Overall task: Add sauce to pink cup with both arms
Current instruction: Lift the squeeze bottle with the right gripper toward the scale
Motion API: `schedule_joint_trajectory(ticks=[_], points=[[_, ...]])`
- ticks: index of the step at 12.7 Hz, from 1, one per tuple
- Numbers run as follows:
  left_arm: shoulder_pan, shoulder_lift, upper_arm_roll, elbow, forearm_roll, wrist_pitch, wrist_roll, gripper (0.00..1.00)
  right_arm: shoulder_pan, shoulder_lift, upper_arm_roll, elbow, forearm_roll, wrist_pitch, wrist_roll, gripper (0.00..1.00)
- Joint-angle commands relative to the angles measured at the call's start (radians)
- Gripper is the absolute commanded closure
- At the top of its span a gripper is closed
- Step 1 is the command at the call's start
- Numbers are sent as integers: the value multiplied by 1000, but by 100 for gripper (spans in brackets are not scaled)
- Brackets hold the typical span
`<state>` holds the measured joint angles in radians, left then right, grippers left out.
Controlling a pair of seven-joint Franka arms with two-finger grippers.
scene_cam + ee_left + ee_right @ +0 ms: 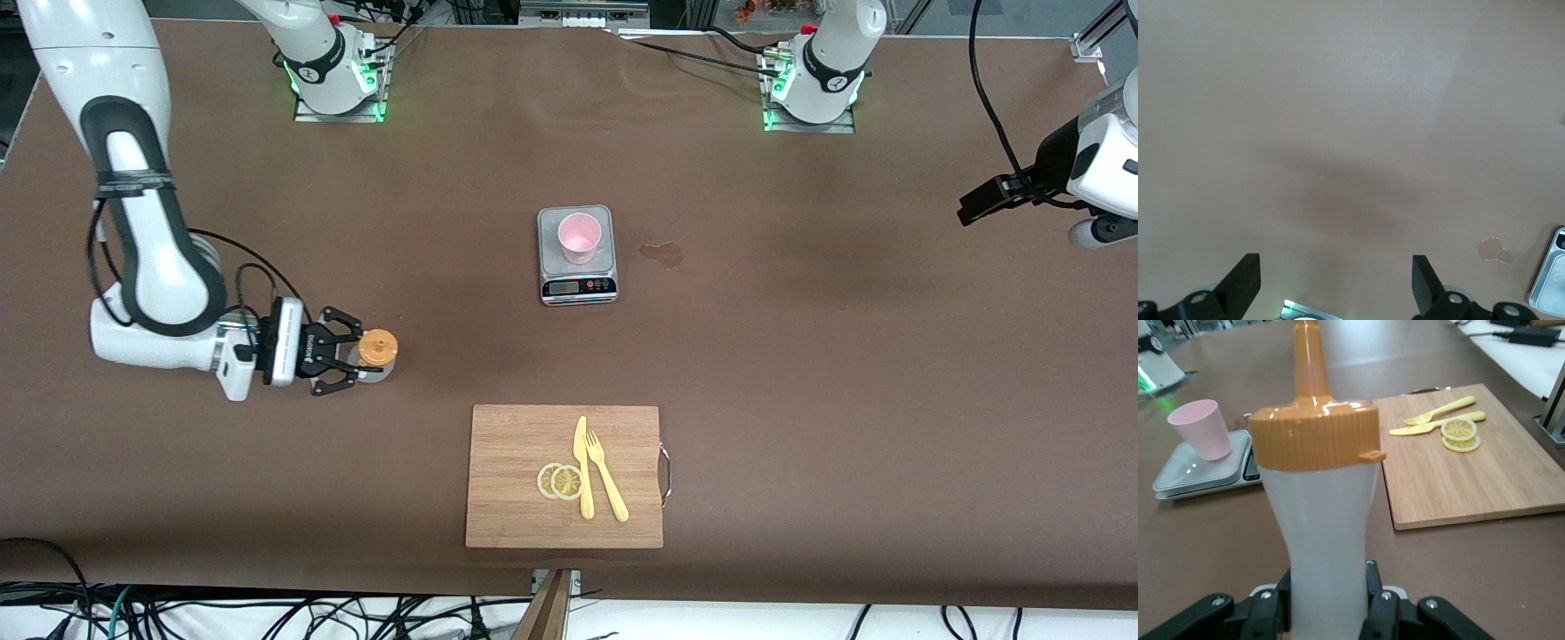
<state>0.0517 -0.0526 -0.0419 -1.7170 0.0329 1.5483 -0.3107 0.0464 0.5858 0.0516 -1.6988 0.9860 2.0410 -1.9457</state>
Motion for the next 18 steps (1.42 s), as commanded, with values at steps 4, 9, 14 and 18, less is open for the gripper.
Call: schedule_joint_trajectory(ticks=[4,9,14,18], points=[[33,13,-4,43,-31,-5,19,0,137,-159,-6,-62,-262,85,428,75],[33,13,-12,40,-31,-2,19,0,222,-276,-6,-174,-424,102,622,71],[34,13,-6,39,-33,-2,18,0,326,-320,1,-182,-631,102,910,69],[33,13,-7,40,-33,1,18,0,397,-320,1,-180,-704,103,1008,68]])
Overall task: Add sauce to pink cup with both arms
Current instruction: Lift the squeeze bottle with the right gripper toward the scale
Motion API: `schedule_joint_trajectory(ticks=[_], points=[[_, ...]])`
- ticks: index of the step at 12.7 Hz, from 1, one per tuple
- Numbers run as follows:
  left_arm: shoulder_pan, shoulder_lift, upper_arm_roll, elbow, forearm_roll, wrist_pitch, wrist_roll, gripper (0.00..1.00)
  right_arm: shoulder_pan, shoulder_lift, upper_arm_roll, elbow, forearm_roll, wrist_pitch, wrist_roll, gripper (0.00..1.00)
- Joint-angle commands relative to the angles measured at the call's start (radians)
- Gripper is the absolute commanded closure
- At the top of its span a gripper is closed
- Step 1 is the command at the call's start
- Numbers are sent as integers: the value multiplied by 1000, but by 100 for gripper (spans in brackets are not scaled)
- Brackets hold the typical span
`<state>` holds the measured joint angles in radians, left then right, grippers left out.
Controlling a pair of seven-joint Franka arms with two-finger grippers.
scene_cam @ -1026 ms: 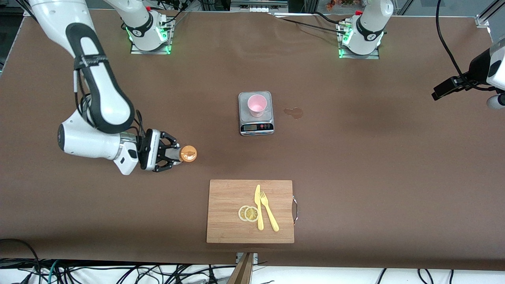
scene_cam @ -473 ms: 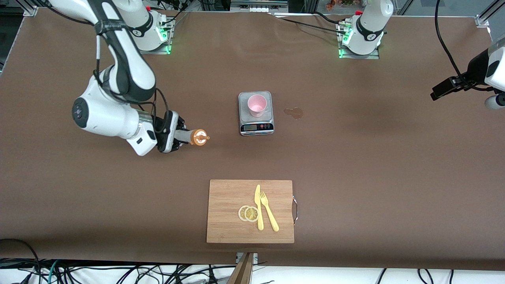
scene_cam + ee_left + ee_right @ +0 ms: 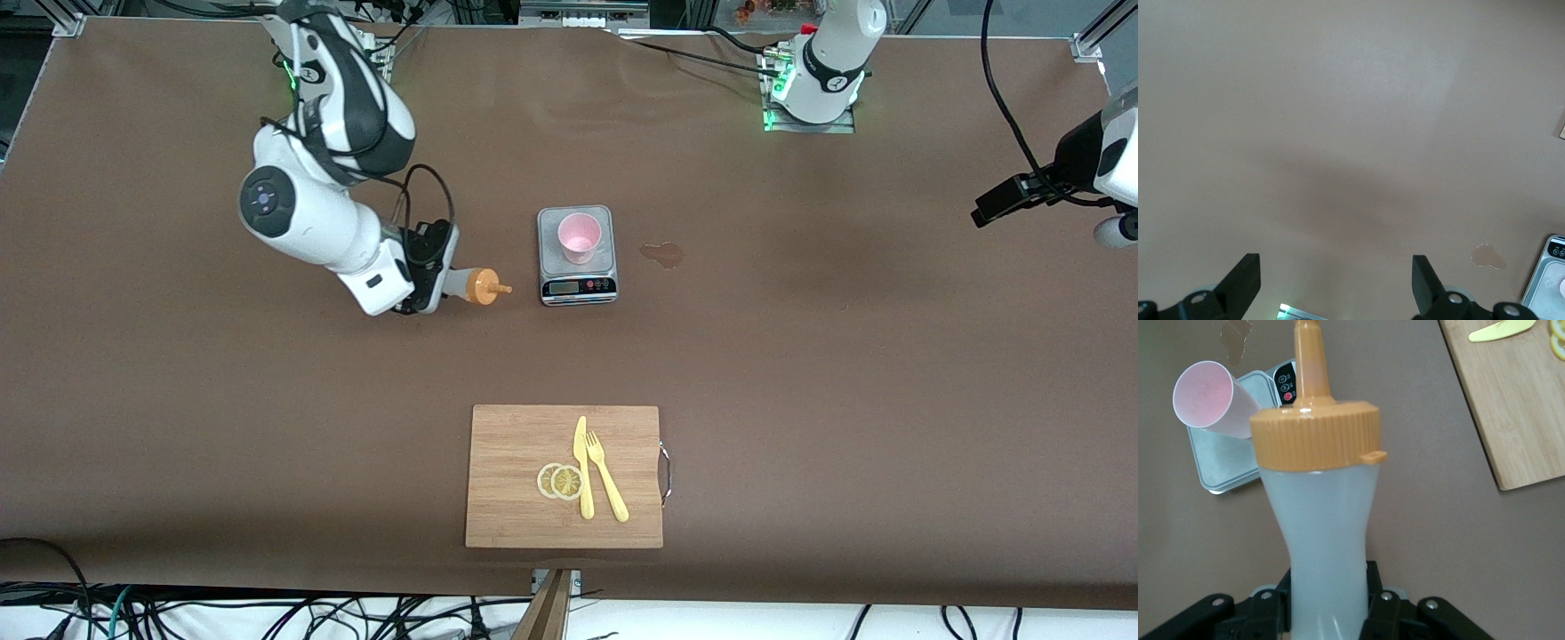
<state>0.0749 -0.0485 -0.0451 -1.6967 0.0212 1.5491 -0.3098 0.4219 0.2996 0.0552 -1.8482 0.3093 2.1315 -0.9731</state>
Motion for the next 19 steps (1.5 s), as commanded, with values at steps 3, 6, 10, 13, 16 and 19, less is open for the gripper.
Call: schedule_joint_trajectory(ticks=[3,6,10,13,16,19], points=[[9,9,-4,20,-21,0,17,0,63,-34,-5,-28,-35,11,39,68],[9,10,-4,20,-21,0,17,0,122,-34,-3,-28,-156,1,143,68],[9,10,-4,20,-21,0,17,0,173,-34,-3,-34,-248,-25,183,67],[9,10,-4,20,-21,0,17,0,186,-51,-2,-31,-283,-83,168,66],[9,10,-4,22,-21,0,17,0,187,-57,20,-31,-311,-123,168,66],[9,10,-4,22,-21,0,17,0,195,-56,34,-34,-331,-139,168,66]])
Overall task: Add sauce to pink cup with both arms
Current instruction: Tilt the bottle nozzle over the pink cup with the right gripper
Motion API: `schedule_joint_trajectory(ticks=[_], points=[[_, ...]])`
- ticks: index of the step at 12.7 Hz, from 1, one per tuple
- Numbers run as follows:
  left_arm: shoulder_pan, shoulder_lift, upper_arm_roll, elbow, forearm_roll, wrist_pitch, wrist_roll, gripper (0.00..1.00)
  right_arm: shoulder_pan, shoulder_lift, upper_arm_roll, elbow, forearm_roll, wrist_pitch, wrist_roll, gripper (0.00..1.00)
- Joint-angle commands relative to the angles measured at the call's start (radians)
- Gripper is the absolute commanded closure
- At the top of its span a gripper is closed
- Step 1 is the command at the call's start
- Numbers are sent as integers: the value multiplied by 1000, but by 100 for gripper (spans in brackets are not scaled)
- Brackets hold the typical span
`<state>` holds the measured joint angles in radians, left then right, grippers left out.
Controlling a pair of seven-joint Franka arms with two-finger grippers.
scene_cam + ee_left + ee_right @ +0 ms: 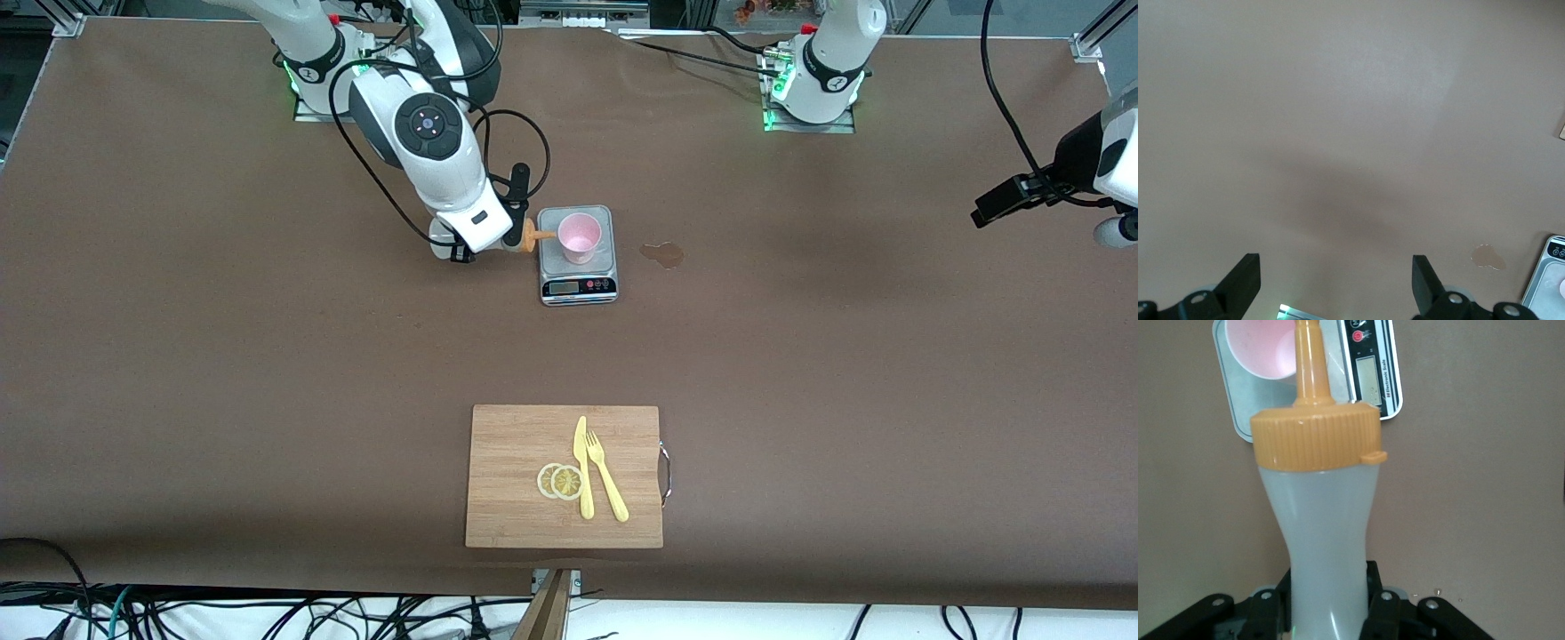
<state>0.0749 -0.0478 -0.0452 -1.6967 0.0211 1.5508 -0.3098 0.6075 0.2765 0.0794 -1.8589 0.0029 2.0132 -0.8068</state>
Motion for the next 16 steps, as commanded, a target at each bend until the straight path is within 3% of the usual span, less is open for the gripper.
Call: schedule_joint_trajectory(ticks=[1,16], points=[[9,9,-4,22,-21,-1,17,0,18,-33,10,-22,-34,-31,1,66],[9,9,-4,22,-21,-1,17,0,78,26,10,0,-118,-36,15,65]])
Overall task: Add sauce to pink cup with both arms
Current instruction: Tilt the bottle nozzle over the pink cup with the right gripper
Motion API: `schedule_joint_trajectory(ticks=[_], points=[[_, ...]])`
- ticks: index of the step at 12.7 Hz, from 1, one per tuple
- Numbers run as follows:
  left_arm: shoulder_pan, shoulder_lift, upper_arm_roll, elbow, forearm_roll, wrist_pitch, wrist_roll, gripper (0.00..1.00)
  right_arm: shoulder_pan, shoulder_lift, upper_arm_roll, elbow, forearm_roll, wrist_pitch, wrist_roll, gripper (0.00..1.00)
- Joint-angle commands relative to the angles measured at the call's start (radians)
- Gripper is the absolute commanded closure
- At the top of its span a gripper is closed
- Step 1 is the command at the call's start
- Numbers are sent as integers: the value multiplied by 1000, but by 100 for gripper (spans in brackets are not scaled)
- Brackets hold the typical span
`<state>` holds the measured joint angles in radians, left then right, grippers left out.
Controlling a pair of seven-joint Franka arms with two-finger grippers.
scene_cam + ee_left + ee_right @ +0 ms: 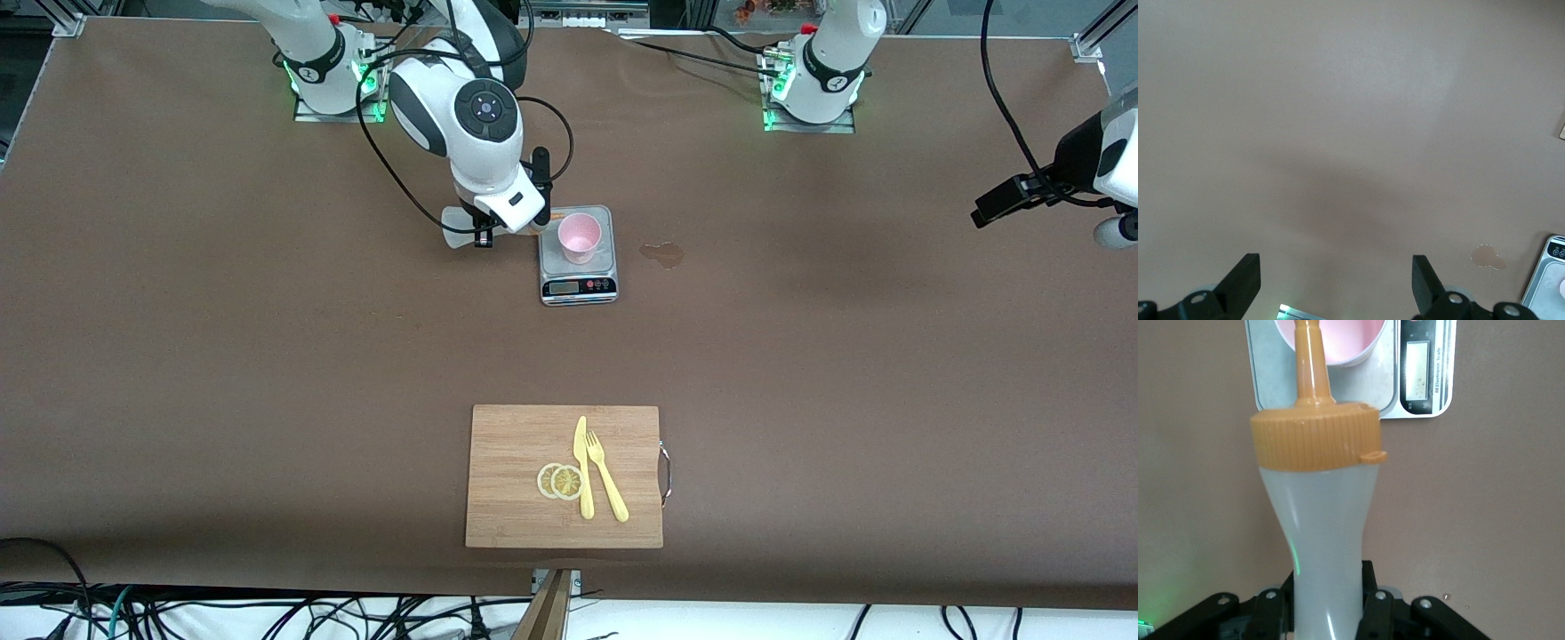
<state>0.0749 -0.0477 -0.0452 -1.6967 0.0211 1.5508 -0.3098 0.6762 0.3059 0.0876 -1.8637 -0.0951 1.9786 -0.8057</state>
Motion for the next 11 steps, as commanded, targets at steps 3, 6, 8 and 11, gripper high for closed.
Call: schedule_joint_trajectory(ticks=[3,6,8,11], points=[[9,9,-4,22,-23,-1,17,0,22,18,1,24,-41,-7,17,65],[9,9,-4,22,-23,-1,17,0,23,30,0,37,-60,-9,17,65],[9,9,-4,22,-23,-1,17,0,23,30,-2,40,-61,-17,17,65],[9,9,-4,22,-23,-1,17,0,25,35,-2,64,-81,-61,19,65]])
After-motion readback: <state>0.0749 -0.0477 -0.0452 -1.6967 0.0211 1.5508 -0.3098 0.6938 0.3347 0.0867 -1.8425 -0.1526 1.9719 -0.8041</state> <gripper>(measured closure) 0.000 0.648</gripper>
